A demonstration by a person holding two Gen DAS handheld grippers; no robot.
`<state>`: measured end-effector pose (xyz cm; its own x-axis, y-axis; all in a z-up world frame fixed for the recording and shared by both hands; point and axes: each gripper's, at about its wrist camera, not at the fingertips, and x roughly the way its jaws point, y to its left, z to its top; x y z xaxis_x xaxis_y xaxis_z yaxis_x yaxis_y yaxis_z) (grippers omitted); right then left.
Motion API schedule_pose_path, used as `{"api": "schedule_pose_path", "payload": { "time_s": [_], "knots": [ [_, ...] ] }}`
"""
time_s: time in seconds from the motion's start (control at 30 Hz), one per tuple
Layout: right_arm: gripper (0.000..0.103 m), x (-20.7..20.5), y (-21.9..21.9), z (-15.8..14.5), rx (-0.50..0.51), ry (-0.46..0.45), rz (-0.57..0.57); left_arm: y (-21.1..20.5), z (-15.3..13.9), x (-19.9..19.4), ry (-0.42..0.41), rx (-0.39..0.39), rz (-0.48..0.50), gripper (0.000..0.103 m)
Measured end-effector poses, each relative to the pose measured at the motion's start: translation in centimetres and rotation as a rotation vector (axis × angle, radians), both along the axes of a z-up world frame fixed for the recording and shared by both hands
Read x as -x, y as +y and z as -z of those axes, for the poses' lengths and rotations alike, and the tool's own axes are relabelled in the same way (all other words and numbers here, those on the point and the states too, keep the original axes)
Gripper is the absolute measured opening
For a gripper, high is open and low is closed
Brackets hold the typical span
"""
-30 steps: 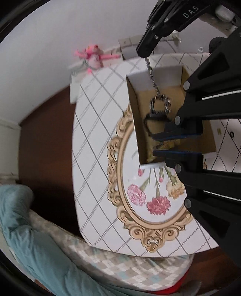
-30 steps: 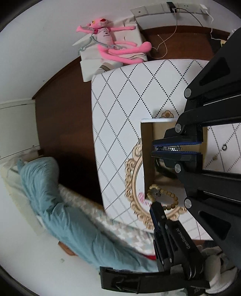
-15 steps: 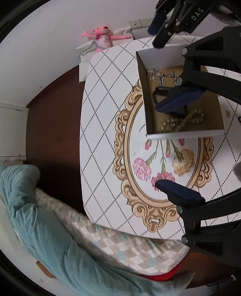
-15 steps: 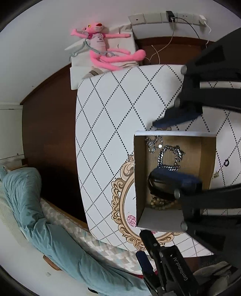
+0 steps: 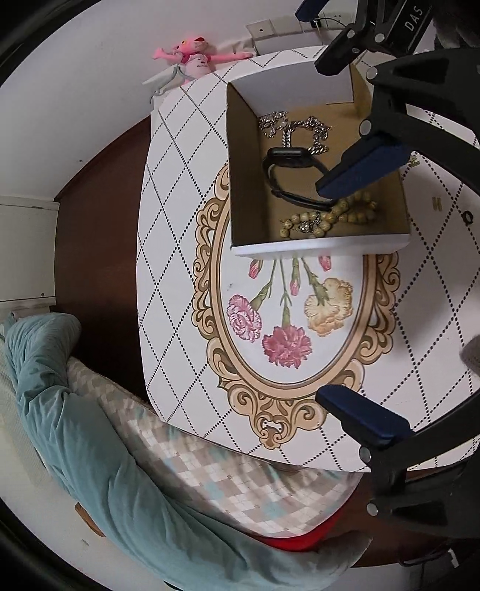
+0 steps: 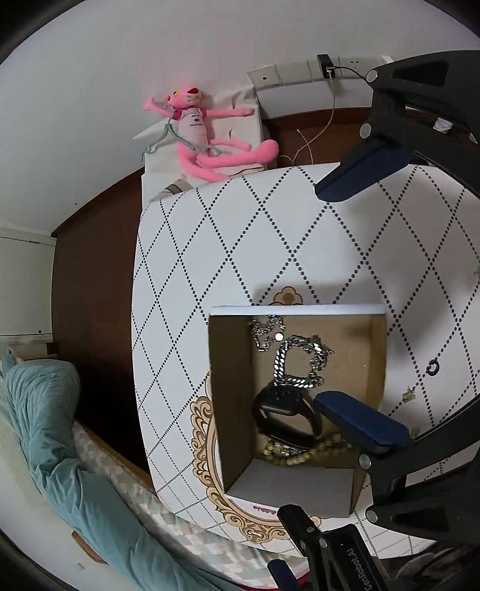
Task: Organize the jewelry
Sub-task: 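Move both open tools back toward the small black rings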
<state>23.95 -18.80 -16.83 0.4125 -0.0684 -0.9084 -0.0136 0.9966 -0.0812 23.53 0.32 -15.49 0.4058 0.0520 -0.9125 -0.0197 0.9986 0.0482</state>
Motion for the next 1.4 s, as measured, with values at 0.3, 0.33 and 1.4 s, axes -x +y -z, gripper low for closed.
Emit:
{"api": "schedule_pose_path", "payload": {
  "time_s": [0.3, 0.33, 1.4],
  "knots": [
    [0.103, 3.1, -0.1, -2.4, 0.015, -0.089, 0.022, -0.4, -3.1, 3.4, -0.111, -0.005, -0.008, 0.103],
    [0.103, 3.6, -0.2, -2.8, 0.016, -0.1, 0.027, -0.4, -3.6, 3.8, -0.124, -0.004, -0.01, 0.103],
    [0.103, 12.2, -0.2, -2.5, -0.093, -0.113, 0.04, 0.8, -2.7, 11.6, -0.138, -0.035, -0.051, 0.103]
  ]
}}
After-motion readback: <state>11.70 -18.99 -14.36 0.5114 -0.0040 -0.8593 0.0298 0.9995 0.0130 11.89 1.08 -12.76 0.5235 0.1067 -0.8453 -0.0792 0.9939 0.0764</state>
